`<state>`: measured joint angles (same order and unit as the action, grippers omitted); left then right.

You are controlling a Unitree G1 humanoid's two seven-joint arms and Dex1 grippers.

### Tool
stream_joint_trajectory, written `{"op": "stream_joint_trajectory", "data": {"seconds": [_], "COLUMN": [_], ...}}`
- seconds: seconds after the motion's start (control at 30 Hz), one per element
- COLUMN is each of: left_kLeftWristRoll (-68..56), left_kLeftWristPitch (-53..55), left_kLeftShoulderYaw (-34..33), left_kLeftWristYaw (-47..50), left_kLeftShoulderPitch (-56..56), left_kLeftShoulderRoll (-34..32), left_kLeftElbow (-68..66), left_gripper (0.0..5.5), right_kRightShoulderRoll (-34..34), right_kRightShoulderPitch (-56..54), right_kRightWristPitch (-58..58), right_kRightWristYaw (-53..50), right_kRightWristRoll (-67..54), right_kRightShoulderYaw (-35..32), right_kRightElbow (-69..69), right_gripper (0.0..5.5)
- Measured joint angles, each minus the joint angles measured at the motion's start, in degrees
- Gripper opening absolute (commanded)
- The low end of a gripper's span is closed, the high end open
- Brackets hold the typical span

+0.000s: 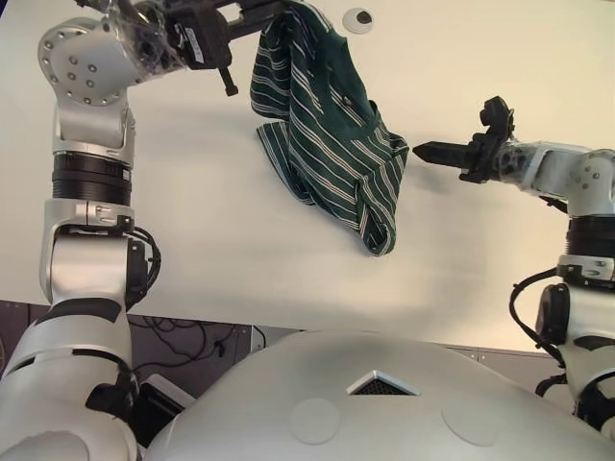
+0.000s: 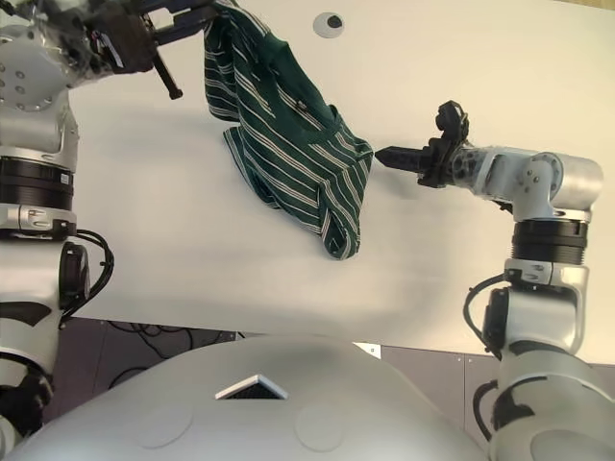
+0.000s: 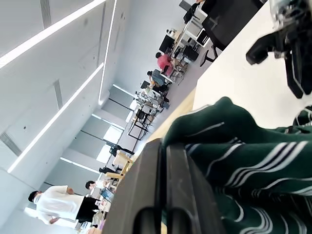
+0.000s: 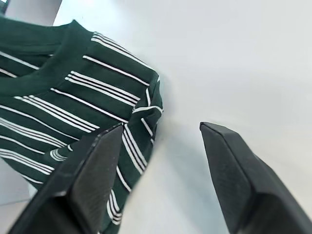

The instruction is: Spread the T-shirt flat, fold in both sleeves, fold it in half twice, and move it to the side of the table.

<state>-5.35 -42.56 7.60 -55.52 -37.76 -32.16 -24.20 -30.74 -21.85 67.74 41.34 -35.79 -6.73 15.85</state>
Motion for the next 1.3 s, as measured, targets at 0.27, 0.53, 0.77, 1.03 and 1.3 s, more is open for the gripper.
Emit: {"op": "stream_joint_trajectory", "data": {"seconds": [0.27, 0.53, 0.77, 1.03, 1.3], "left_kLeftWristRoll": [-0.2, -0.1, -0.1, 0.7, 20.0], "left_kLeftWristPitch": [1.3, 1.3, 1.4, 0.8, -1.4], "left_kLeftShoulderYaw": [0.1, 0.4, 0.4, 0.4, 1.4], "left_kLeftWristYaw": [0.0, 0.0, 0.0, 0.1, 22.1], "left_kLeftShoulderPitch": [0.1, 0.1, 0.1, 0.1, -19.6], "left_kLeftShoulderRoll": [0.0, 0.5, 0.5, 0.5, 1.2], "left_kLeftElbow": [2.5, 3.0, 3.5, 1.6, -25.2], "left_gripper": [0.02, 0.0, 0.0, 0.0, 0.0], "right_kRightShoulderRoll": [5.8, 8.2, 8.2, 8.2, 6.2], "right_kRightShoulderPitch": [-3.8, -6.0, -6.8, -8.0, -25.9], "right_kRightWristPitch": [2.4, -1.5, -2.9, -3.8, -34.1], "right_kRightWristYaw": [-4.0, -3.7, -2.7, -2.8, -6.0], "right_kRightWristRoll": [-2.6, -0.2, 0.3, 0.2, 11.4], "right_kRightShoulderYaw": [-7.4, -4.3, -3.7, -4.2, -3.8], "right_kRightElbow": [6.5, 12.8, 15.3, 15.8, 12.7], "right_gripper": [2.9, 2.1, 0.83, 0.03, 0.03]}}
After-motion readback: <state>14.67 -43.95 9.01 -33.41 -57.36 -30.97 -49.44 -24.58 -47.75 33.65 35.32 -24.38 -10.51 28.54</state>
